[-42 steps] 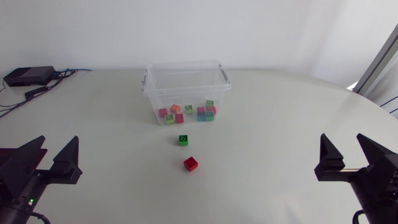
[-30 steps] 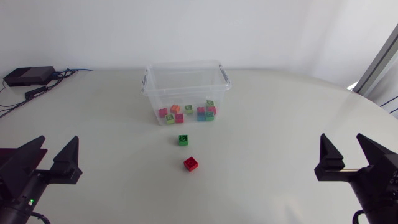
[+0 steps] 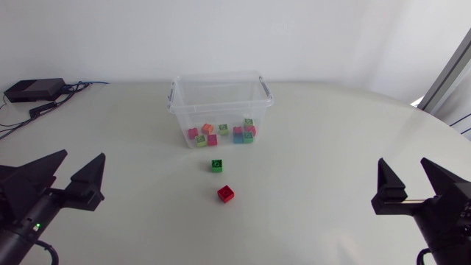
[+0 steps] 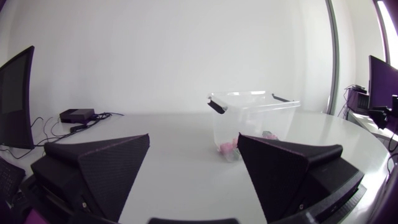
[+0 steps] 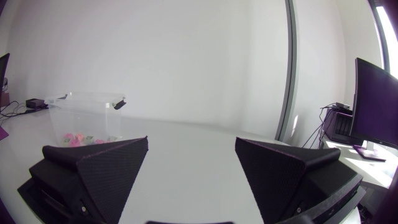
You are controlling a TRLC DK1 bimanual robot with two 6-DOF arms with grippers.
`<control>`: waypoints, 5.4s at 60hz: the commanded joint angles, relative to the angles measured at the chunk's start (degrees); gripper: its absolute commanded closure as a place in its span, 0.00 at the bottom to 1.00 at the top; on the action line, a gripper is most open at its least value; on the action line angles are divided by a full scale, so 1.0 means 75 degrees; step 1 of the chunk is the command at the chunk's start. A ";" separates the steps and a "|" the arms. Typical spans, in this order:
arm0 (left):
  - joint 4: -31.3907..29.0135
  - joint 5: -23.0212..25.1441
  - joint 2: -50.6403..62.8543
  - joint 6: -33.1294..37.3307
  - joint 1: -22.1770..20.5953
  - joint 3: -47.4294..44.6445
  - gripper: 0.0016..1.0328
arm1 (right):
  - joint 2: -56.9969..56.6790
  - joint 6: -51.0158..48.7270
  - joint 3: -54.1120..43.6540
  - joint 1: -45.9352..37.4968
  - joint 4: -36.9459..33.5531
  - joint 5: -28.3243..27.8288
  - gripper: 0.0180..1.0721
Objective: Place the duplo bricks in the container
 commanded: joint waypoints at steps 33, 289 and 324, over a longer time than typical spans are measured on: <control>-0.4591 0.0206 1.0134 0.1010 -0.2139 0.7094 0.07 | -0.0028 0.0004 -0.0159 0.0070 -0.0024 -0.0006 0.04; -0.5903 0.1378 1.4856 0.5979 -0.2889 1.0891 0.95 | 0.0019 0.0133 -0.0159 0.0152 -0.0094 -0.0182 0.04; -0.7005 0.2889 1.1552 0.4807 -0.1728 1.2227 0.97 | 0.0031 0.0133 -0.0159 0.0176 -0.0094 -0.0182 0.04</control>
